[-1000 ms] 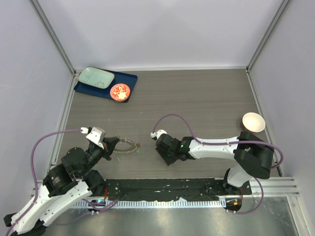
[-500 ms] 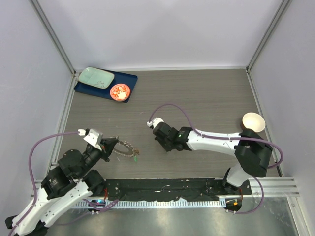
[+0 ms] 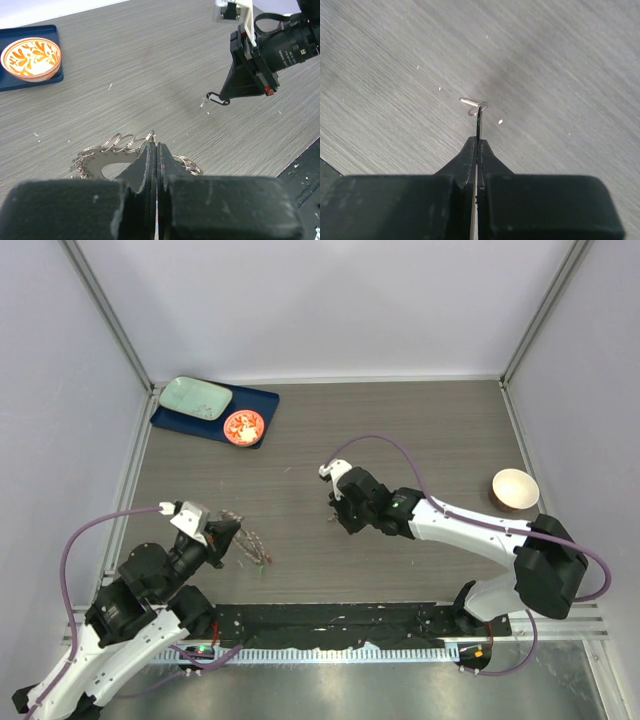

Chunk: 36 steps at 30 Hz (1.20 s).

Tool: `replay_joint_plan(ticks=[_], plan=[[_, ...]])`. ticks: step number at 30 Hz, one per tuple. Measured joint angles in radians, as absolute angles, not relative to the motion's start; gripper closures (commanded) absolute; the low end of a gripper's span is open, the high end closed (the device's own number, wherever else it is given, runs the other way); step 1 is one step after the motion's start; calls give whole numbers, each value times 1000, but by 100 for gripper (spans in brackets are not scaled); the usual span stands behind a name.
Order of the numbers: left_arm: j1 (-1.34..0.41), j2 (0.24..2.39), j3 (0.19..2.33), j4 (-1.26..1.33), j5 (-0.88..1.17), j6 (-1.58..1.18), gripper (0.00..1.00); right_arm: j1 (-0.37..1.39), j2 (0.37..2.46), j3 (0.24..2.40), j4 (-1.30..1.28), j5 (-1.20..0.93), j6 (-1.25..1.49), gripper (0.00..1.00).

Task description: Put the keys on the keyring

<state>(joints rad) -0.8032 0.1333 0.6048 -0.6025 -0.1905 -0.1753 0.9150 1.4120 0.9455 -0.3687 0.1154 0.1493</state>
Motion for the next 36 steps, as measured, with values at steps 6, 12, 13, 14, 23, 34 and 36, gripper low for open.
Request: replay_joint_plan(ticks=[6,12,13,14,23,34,36], plan=[[-792,136,603,-603,-168,-176,100,915,1387,858,-384,93,183,99],[-775,138,599,-600,-146,-177,100,914,1309,821,-458,123,202,99],[-770,140,599,-600,-141,-177,100,913,1304,821,-458,131,202,99],[-765,142,599,-599,-136,-177,100,912,1302,821,-458,140,202,99],[-737,145,592,-596,-105,-179,100,901,1497,899,-473,260,133,99],[-714,165,591,-595,-86,-179,100,961,1615,1003,-458,231,89,69],[-707,170,591,-595,-79,-179,100,975,1620,1007,-453,197,93,66]])
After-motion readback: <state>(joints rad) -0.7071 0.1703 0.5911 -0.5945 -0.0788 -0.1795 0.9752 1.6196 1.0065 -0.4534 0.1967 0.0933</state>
